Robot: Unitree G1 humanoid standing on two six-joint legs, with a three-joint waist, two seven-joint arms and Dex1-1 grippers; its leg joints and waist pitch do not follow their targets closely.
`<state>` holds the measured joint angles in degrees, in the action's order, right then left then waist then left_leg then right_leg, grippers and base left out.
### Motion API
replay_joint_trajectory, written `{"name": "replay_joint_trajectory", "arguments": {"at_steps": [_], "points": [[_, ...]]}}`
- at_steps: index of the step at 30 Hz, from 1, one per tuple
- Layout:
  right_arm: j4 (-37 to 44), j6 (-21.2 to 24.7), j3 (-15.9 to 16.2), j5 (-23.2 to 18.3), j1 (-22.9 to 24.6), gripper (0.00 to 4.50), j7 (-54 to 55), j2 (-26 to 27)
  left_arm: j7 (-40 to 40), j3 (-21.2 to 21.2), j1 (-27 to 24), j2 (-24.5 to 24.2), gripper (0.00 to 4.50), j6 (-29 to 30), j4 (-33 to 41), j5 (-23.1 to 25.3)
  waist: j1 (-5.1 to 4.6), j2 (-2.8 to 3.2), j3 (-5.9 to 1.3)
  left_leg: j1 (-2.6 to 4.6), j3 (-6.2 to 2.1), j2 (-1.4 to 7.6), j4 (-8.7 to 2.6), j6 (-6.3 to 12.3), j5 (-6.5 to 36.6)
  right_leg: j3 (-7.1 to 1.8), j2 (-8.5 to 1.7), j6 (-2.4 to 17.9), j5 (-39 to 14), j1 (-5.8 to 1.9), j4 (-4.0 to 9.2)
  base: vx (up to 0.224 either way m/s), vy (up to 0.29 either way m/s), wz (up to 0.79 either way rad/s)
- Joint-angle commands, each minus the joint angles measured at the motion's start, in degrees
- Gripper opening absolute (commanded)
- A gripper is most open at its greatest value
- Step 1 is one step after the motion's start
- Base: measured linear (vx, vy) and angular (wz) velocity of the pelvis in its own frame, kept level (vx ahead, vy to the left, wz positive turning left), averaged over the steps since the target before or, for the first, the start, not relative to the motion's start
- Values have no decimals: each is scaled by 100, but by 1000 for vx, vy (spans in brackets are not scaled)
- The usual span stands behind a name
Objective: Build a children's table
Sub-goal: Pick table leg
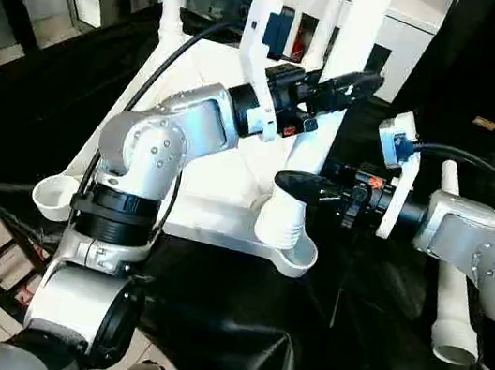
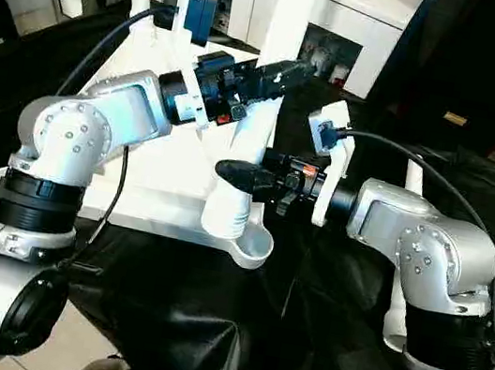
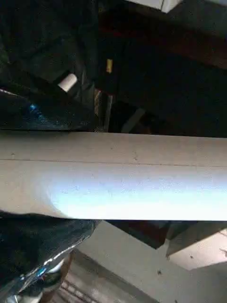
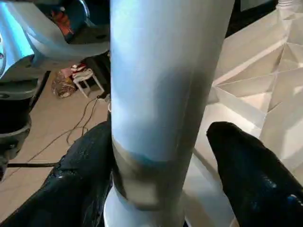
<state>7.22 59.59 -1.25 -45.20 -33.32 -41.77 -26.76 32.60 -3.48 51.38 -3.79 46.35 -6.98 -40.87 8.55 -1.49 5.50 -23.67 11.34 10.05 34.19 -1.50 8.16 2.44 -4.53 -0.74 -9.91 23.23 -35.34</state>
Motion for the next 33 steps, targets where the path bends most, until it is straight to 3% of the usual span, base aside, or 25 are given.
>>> {"name": "replay_joint_trajectory", "arguments": {"at_steps": [1,15,16,20,21,24,26,33], "points": [[-34,150,21,-80,-20,332,-16,-13,127,76,148,32,182,47,167,-84,16,-90,-535,220,-138,279,-357,-168,973,-194,-411,1003,-1281,-238,395,0,0,0],[-74,263,-22,-189,34,332,0,195,232,54,178,45,181,33,104,-108,20,-89,-553,210,-133,274,-344,-136,861,-191,-406,1072,-1060,-249,361,0,0,0],[-79,261,-21,-172,32,305,6,215,240,61,176,46,181,33,104,-101,20,-80,-552,213,-134,276,-345,-146,880,-191,-407,1073,-1076,-244,365,0,0,0],[-99,243,-5,-131,37,293,3,236,273,65,183,46,181,31,90,-82,21,-77,-553,218,-136,278,-351,-185,923,-190,-405,1056,-1108,-246,365,0,0,0],[-97,243,-4,-136,40,255,4,235,276,64,185,45,181,29,89,-78,21,-81,-555,215,-136,277,-349,-191,913,-191,-407,1048,-1095,-250,362,0,0,0],[-113,244,-10,-162,36,249,23,244,268,54,192,46,181,25,80,-83,21,-82,-558,207,-138,273,-347,-186,897,-192,-408,1035,-1069,-256,359,0,0,0],[-118,251,-20,-165,35,212,30,260,269,49,194,46,181,24,75,-81,25,-77,-561,210,-139,276,-345,-187,892,-191,-413,1031,-1089,-255,360,0,0,0],[-157,221,-14,-141,33,192,37,287,292,37,205,36,181,31,52,-79,30,-71,-568,212,-138,275,-344,-206,900,-189,-407,1026,-1096,-252,357,0,0,0]]}}
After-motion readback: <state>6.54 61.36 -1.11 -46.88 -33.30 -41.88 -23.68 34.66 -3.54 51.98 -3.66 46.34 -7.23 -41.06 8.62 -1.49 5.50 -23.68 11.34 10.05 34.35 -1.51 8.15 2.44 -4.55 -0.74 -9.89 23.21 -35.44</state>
